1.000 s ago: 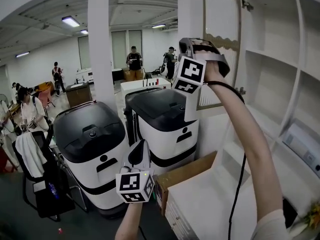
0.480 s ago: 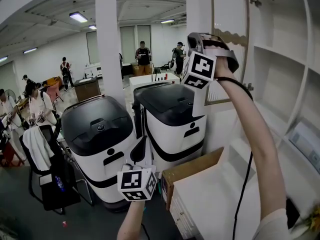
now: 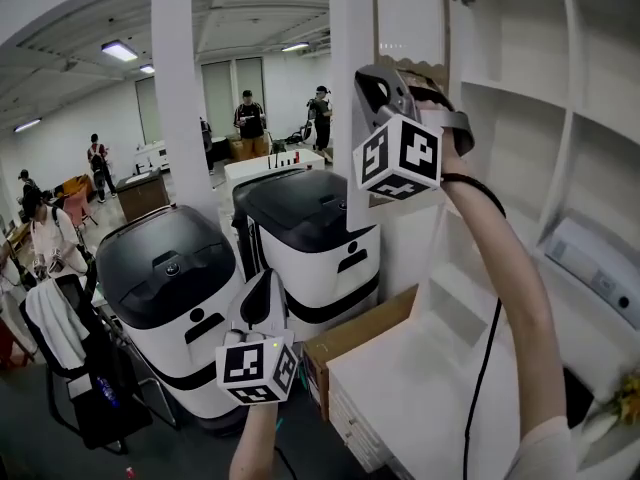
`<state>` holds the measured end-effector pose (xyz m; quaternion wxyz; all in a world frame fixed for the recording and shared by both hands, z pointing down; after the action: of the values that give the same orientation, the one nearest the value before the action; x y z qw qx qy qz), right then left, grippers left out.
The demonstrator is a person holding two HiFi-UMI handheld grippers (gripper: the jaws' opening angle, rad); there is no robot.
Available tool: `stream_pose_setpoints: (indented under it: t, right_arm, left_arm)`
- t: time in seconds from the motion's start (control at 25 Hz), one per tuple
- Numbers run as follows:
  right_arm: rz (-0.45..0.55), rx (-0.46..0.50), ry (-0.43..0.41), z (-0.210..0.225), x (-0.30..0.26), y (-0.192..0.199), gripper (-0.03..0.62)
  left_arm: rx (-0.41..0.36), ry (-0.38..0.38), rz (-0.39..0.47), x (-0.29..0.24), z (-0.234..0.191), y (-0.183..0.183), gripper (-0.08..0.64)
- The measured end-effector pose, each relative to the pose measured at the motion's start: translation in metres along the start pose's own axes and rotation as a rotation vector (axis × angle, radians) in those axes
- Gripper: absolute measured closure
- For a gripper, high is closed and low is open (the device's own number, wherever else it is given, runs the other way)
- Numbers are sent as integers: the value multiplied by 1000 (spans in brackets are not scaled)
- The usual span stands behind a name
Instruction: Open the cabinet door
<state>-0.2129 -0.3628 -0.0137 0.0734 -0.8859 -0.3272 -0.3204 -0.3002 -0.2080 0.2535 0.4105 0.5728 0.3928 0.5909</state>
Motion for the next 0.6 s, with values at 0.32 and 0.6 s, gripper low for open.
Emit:
stream_pose_setpoints:
  t: [0.32, 0.6]
  right_arm:
    - [-99, -11, 49, 56, 113, 51, 594]
    - [-311, -124, 84, 89, 253, 105, 594]
  left_arm:
    - [52, 282, 68, -54, 105, -10, 554]
    - [106, 560, 139, -83, 225, -19, 554]
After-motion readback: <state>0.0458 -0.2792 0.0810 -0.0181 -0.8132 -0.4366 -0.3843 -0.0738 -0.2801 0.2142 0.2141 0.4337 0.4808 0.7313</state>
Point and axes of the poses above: the fingertips, and each gripper's own axes: x backward along the fingers, z to its right, y out of its underside, the point moved 3 cm from there along x, backward along the fingers, and after that the axes turned 12 degrees about y, right-handed, at the moved point
